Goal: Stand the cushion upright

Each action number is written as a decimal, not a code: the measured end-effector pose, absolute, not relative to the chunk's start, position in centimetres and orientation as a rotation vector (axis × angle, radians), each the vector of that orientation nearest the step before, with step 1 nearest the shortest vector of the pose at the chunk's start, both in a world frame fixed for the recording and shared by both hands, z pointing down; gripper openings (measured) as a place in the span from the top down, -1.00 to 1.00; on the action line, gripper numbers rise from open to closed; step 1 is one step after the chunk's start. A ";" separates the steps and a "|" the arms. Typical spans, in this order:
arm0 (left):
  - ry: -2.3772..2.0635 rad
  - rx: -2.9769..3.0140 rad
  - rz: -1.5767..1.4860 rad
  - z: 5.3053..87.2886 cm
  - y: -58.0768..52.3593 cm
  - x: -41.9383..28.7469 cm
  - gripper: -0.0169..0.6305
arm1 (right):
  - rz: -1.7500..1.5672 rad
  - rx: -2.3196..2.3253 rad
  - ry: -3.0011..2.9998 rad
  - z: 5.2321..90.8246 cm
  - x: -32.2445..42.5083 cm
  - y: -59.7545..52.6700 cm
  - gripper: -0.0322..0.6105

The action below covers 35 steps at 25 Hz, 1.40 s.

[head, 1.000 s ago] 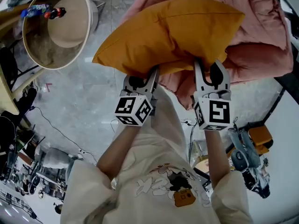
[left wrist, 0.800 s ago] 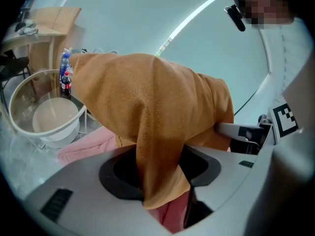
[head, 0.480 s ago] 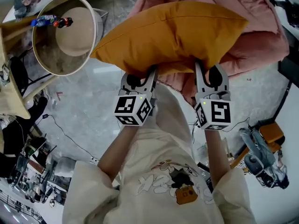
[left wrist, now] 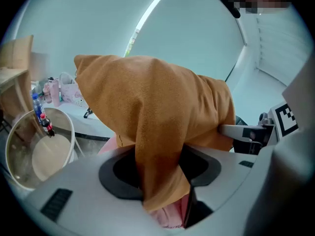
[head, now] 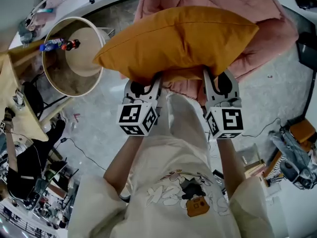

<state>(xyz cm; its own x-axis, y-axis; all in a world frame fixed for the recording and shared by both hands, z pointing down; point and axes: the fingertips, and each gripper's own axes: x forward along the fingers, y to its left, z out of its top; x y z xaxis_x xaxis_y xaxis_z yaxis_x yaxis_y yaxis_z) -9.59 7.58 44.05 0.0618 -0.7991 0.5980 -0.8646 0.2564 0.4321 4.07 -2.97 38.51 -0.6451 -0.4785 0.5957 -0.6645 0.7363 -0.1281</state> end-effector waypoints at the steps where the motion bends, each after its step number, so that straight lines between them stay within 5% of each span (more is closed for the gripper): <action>1: -1.720 1.557 0.121 43.8 7.2 -9.6 0.24 | 0.471 0.878 -2.398 38.3 4.4 -3.0 0.47; 35: -1.399 2.031 0.490 37.0 -3.9 -1.8 0.23 | 0.742 1.449 -2.272 34.1 16.5 -5.2 0.52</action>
<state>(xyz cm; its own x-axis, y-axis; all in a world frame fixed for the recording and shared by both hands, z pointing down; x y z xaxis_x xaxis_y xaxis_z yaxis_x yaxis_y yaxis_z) -1.77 -3.89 37.01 0.3710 -0.6992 0.6112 -0.9277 -0.2495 0.2777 16.53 -5.21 34.14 -0.4190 -0.7279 0.5428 -0.9079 0.3417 -0.2426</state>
